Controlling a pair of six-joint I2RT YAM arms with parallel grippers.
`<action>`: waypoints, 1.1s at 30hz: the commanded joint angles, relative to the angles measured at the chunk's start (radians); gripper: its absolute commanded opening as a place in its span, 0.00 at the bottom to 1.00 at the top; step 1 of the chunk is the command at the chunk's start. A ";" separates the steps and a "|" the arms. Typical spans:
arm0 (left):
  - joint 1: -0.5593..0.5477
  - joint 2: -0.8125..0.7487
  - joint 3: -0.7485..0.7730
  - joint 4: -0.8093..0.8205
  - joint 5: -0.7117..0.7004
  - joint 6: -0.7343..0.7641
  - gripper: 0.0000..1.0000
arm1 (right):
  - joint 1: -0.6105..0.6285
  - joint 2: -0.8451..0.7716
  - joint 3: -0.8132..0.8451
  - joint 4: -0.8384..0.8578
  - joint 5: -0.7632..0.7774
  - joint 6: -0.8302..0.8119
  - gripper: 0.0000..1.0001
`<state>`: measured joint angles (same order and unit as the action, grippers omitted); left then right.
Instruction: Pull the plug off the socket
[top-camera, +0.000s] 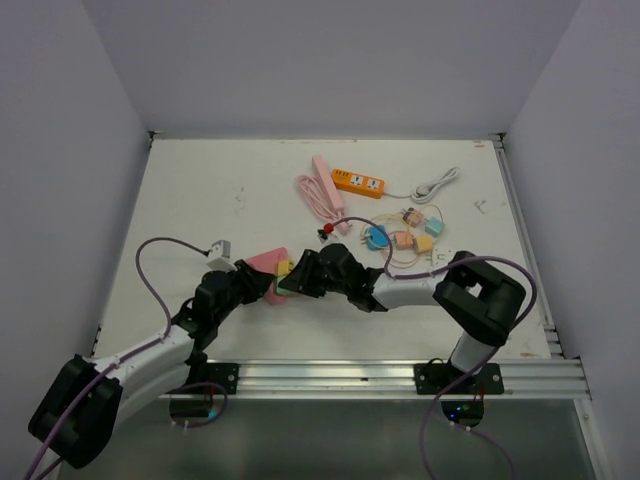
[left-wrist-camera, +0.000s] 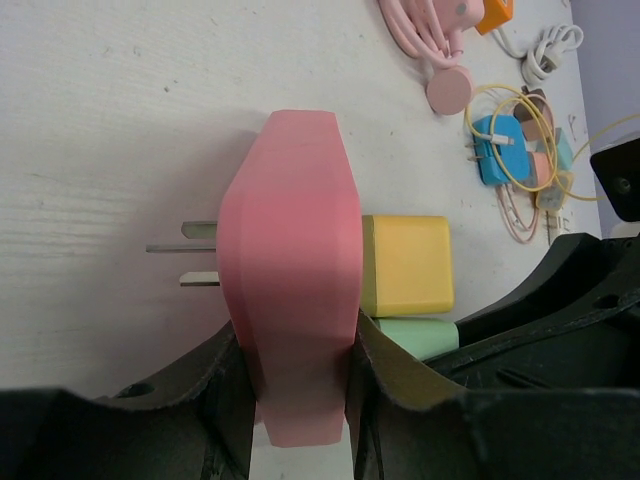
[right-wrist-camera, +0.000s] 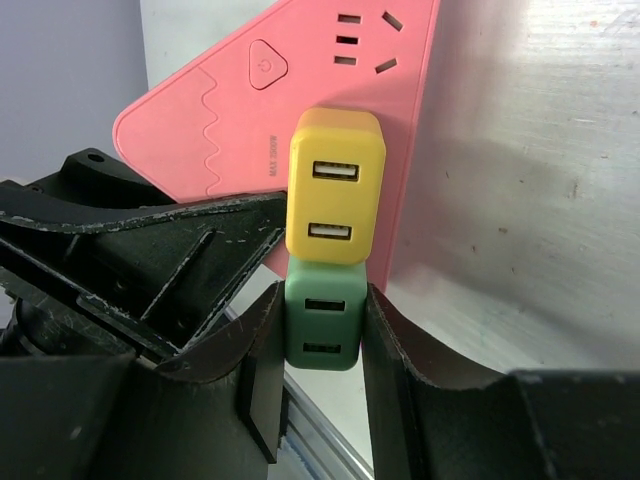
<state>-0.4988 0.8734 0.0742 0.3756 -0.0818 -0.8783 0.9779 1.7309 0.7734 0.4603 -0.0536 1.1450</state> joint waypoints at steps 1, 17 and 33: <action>0.014 0.009 0.022 -0.102 -0.176 0.053 0.00 | -0.024 -0.108 -0.022 -0.071 0.051 0.016 0.00; -0.070 0.134 0.144 -0.224 -0.282 0.019 0.00 | -0.068 -0.166 -0.023 -0.160 0.058 -0.004 0.00; -0.072 0.121 0.164 -0.201 -0.168 0.030 0.00 | -0.583 -0.635 -0.358 -0.359 -0.006 -0.220 0.00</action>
<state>-0.5644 0.9882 0.2207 0.2272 -0.2863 -0.8707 0.4786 1.1542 0.4683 0.1852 -0.0250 0.9943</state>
